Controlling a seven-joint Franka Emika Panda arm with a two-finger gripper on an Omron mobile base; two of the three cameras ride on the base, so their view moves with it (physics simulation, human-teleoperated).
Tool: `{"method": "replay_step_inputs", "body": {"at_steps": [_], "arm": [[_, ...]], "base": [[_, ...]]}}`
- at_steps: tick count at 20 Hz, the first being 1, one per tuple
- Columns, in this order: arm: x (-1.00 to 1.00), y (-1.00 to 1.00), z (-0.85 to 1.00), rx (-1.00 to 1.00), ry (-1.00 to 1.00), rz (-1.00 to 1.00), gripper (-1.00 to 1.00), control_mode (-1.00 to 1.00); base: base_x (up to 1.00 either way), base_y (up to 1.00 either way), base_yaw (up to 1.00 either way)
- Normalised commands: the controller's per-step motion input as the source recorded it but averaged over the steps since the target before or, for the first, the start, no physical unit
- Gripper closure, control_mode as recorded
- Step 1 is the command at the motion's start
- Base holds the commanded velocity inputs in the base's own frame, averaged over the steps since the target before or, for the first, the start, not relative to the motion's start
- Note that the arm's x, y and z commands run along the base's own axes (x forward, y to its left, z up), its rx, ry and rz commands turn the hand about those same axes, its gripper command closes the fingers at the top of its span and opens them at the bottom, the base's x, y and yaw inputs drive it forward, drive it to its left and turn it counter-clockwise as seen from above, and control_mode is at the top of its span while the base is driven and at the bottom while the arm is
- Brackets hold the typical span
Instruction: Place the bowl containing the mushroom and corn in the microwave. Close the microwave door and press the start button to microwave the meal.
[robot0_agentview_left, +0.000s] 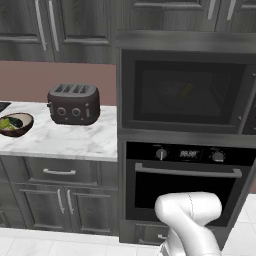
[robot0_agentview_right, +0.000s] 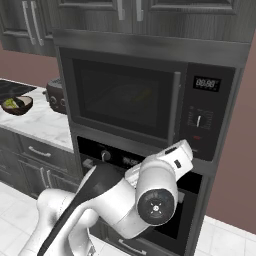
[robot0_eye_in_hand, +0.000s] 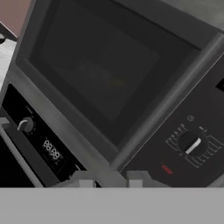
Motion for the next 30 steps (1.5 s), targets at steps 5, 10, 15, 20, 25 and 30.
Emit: {"method": "replay_step_inputs", "body": {"at_steps": [5, 10, 15, 20, 25, 30], "arm": [[0.26, -0.33, -0.23, 0.02, -0.02, 0.02, 1.00, -1.00], [0.29, -0.33, -0.16, 0.01, 0.00, 0.01, 1.00, -1.00], [0.36, -0.23, -0.16, 0.02, 0.00, 0.01, 1.00, -1.00], [0.34, -0.10, -0.21, 0.01, 0.00, 0.03, 1.00, -1.00], [0.31, 0.00, -0.21, 0.00, 0.00, 0.02, 1.00, -1.00], [0.27, -0.11, -0.17, 0.01, 0.00, 0.02, 1.00, -1.00]], "base": [[0.00, 0.00, 0.00], [0.00, 0.00, 0.00], [0.00, 0.00, 0.00], [0.00, 0.00, 0.00], [0.00, 0.00, 0.00], [0.00, 0.00, 0.00]]}}
